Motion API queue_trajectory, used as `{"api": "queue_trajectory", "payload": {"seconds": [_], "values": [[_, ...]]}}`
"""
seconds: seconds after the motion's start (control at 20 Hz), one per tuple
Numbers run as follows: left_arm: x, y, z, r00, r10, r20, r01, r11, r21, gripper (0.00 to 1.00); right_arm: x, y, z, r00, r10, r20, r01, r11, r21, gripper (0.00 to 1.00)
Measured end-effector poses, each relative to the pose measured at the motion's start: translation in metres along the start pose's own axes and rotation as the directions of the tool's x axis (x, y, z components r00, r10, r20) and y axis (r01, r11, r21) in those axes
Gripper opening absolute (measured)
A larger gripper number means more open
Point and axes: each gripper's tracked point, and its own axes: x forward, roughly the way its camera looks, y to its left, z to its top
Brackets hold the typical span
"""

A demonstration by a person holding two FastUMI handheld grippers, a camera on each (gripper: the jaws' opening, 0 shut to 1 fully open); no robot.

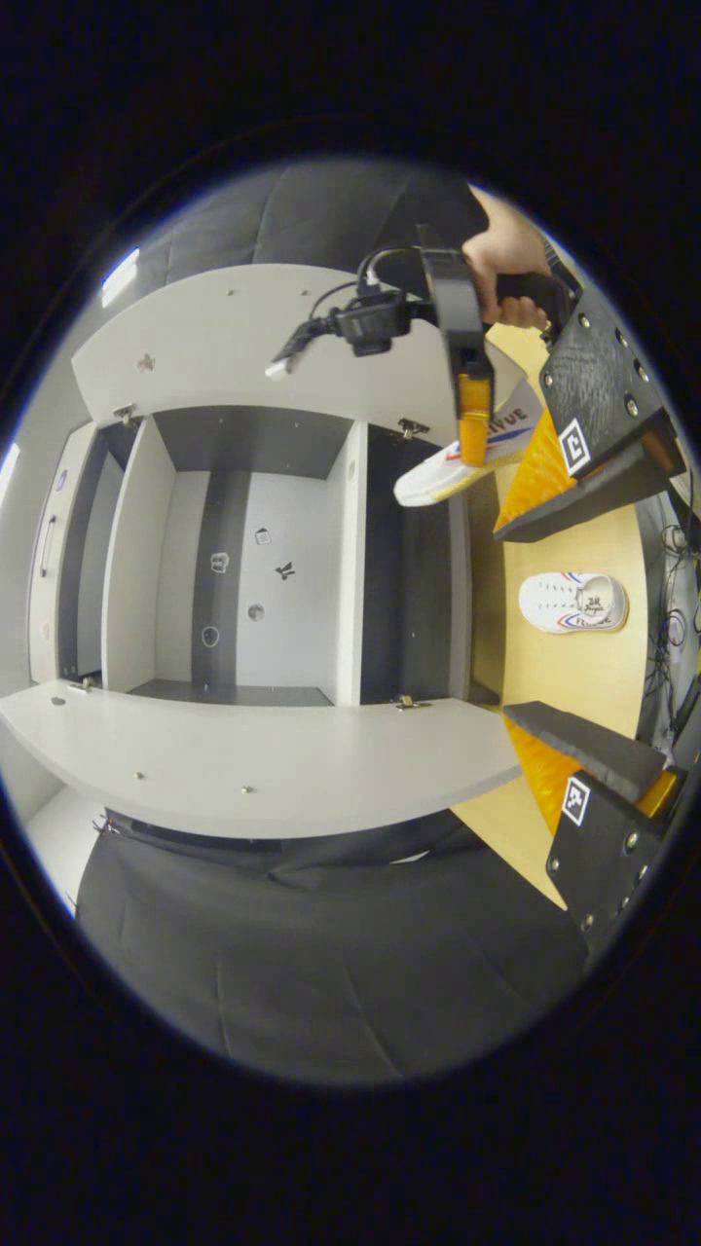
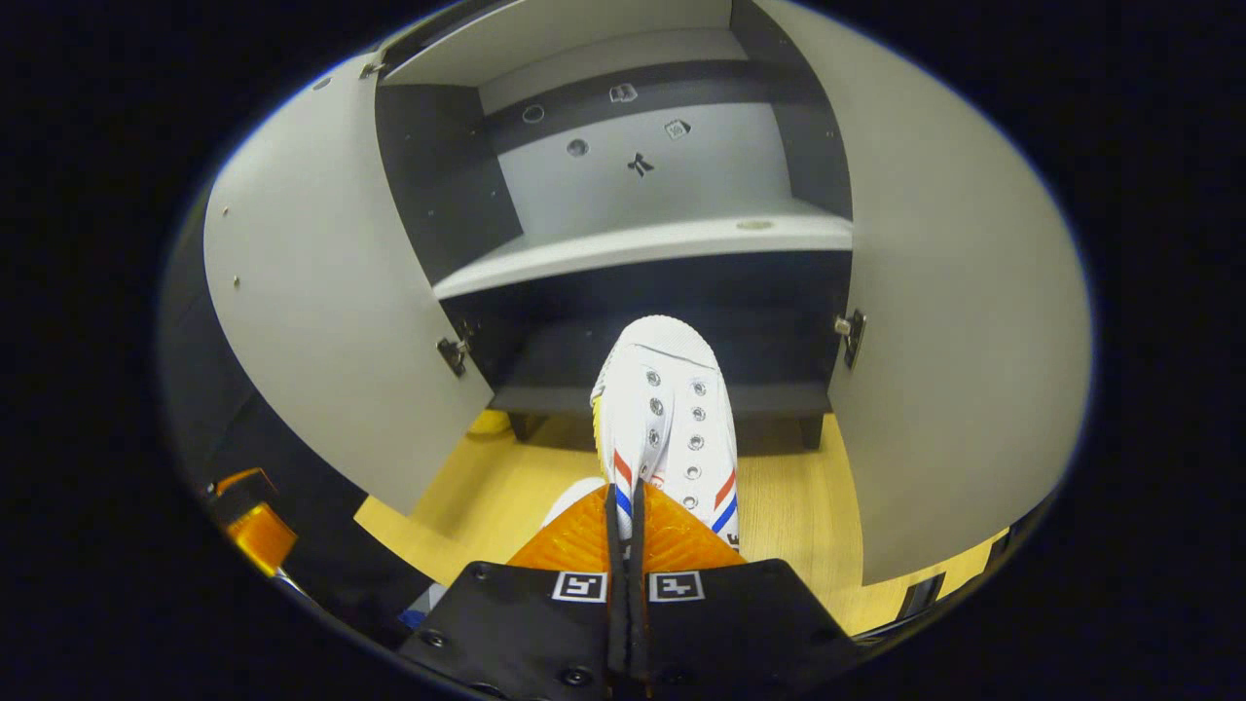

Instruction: Grab one shoe with the right hand and put it into the shoe cabinet, grab the other shoe with the left hand and put it into the shoe cabinet; then close the right door with the right hand and the left door with the left hand.

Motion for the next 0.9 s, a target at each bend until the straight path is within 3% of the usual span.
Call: {"api": "queue_trajectory", "payload": {"seconds": [0.2,0.5,0.7,0.9], "values": [[0.0,0.003,0.0,1.0,0.008,0.003,-0.008,1.0,0.028,0.94,-0.006,0.004,0.069,0.992,0.003,0.13,-0.007,1.0,0.029,0.01],[-0.001,0.005,0.006,1.0,0.022,0.016,-0.022,0.999,0.023,0.94,0.017,0.004,0.155,0.959,-0.013,0.285,0.013,1.0,0.001,0.01],[-0.002,0.009,0.013,0.999,0.046,0.027,-0.047,0.998,0.048,0.94,0.031,0.006,0.213,0.925,-0.018,0.38,0.024,1.0,-0.011,0.01],[-0.002,0.014,0.016,0.997,0.073,0.03,-0.073,0.997,0.012,0.94,0.047,0.007,0.261,0.888,-0.028,0.459,0.034,0.999,-0.005,0.01]]}}
